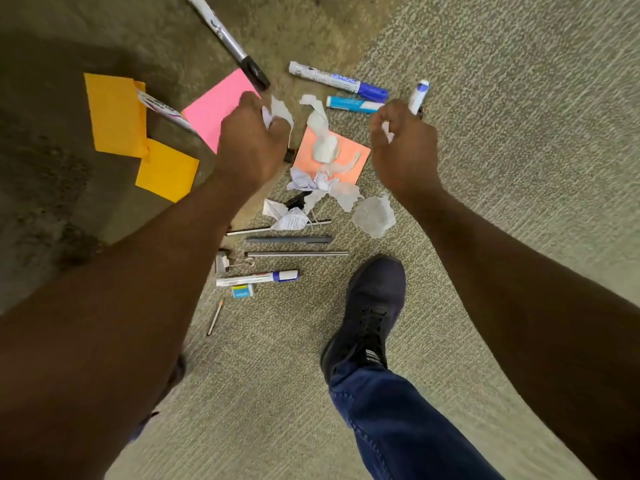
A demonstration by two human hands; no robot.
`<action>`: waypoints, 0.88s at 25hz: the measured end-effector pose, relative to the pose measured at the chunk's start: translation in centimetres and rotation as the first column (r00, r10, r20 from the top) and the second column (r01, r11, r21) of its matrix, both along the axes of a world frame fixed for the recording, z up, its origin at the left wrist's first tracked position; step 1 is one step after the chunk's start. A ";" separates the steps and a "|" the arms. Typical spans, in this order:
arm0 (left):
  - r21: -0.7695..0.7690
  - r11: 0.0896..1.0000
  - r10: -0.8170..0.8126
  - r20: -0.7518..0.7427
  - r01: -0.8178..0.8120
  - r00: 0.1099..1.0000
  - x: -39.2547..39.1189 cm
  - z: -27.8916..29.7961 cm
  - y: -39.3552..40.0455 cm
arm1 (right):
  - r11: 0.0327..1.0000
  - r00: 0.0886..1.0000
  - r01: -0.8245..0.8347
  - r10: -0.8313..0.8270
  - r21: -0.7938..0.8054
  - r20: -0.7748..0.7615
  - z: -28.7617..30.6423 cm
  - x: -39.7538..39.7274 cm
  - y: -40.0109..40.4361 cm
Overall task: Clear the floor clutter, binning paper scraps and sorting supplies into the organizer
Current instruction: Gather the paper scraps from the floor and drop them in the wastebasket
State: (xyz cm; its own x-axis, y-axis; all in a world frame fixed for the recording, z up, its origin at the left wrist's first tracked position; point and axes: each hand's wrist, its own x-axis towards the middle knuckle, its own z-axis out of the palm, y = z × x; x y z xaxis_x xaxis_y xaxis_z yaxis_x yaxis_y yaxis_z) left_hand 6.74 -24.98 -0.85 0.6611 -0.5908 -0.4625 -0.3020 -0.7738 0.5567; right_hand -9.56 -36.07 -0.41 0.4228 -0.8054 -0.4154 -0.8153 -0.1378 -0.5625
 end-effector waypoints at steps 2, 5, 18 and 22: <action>0.050 0.999 -0.014 -0.034 0.016 0.999 -0.5 1.0 2.4 | 0.999 0.996 -0.018 0.021 0.038 -0.083 0.0 -1.3 1.9; 0.076 0.994 -0.078 -0.028 0.080 0.997 -2.4 2.4 5.1 | 0.994 0.952 -0.100 0.106 0.033 -0.287 0.0 -3.8 4.9; 0.247 0.837 -0.508 0.021 0.488 0.861 -5.9 -2.1 3.7 | 0.995 0.975 -0.044 0.063 0.092 -0.213 -2.0 -6.3 7.9; -0.021 0.968 -0.250 -0.148 0.250 0.957 -5.7 1.4 6.3 | 0.994 0.981 0.046 -0.026 0.103 -0.192 0.0 -4.7 8.0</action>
